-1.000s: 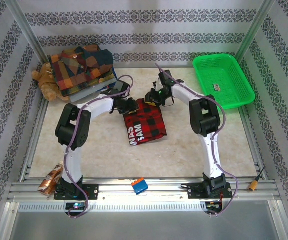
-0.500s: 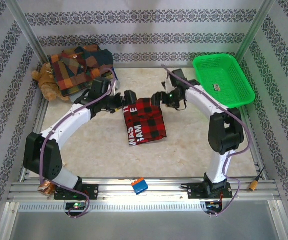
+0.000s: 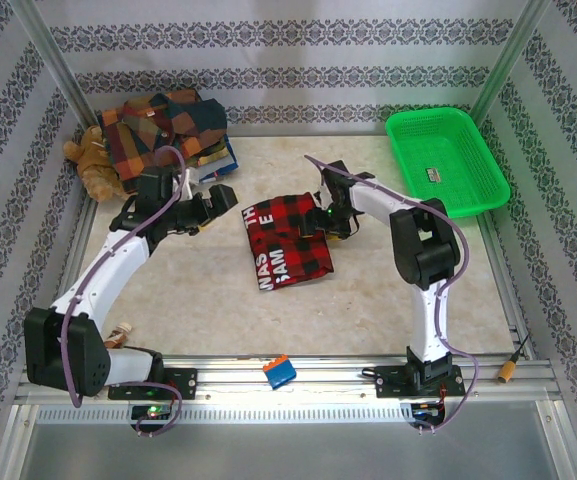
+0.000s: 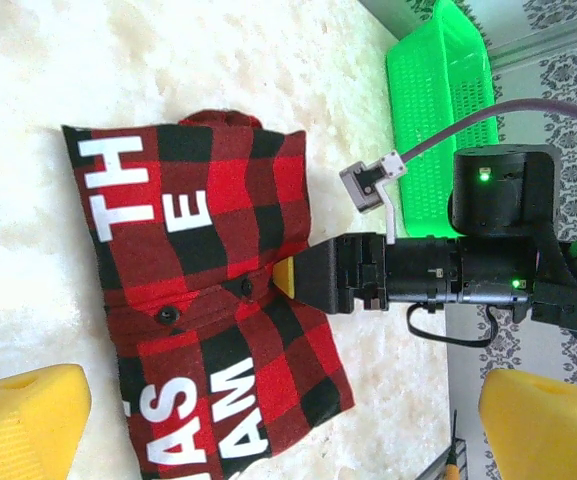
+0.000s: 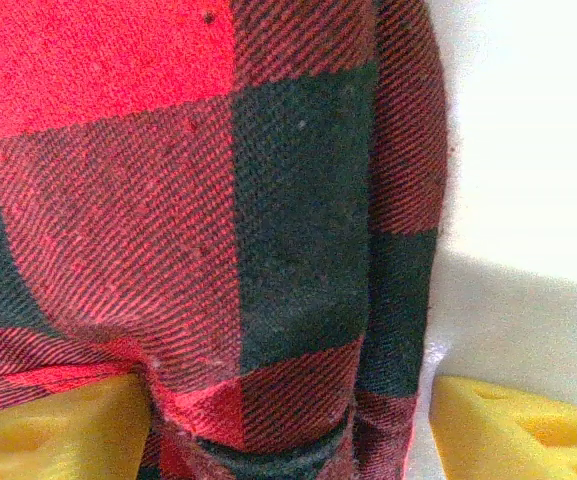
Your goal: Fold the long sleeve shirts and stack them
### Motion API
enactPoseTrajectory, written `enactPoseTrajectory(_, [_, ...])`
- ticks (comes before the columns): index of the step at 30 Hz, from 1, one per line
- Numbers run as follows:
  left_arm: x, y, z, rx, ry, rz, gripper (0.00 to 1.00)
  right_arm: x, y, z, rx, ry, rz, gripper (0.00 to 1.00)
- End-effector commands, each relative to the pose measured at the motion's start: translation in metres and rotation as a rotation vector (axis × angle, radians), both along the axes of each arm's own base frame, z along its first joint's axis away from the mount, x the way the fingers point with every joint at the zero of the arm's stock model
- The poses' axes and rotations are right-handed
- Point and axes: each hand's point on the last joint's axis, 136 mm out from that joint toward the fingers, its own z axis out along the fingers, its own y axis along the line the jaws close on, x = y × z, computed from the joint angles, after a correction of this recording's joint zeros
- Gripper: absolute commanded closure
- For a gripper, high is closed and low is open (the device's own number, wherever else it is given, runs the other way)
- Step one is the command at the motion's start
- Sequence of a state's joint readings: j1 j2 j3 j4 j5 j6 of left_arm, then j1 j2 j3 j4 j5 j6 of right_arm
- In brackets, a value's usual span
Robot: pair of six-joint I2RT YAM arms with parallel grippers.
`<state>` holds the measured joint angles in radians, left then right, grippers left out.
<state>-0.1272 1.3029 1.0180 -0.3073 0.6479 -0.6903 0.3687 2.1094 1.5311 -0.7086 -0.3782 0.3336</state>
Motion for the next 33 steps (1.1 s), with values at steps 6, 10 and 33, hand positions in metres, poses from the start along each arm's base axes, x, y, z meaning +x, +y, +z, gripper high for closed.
enactPoseTrajectory(6, [-0.011,0.018,0.002,0.024,-0.012,0.009,0.0,-0.023,0.053,-0.032,0.011,0.084,0.108,0.46])
enactPoseTrajectory(10, [-0.012,0.026,0.006,0.038,-0.015,0.025,0.0,-0.035,0.062,-0.041,-0.043,0.108,0.137,0.62])
enactPoseTrajectory(33, [0.032,0.059,0.048,0.101,-0.12,0.05,0.0,0.001,-0.144,0.14,-0.875,-0.39,0.004,1.0])
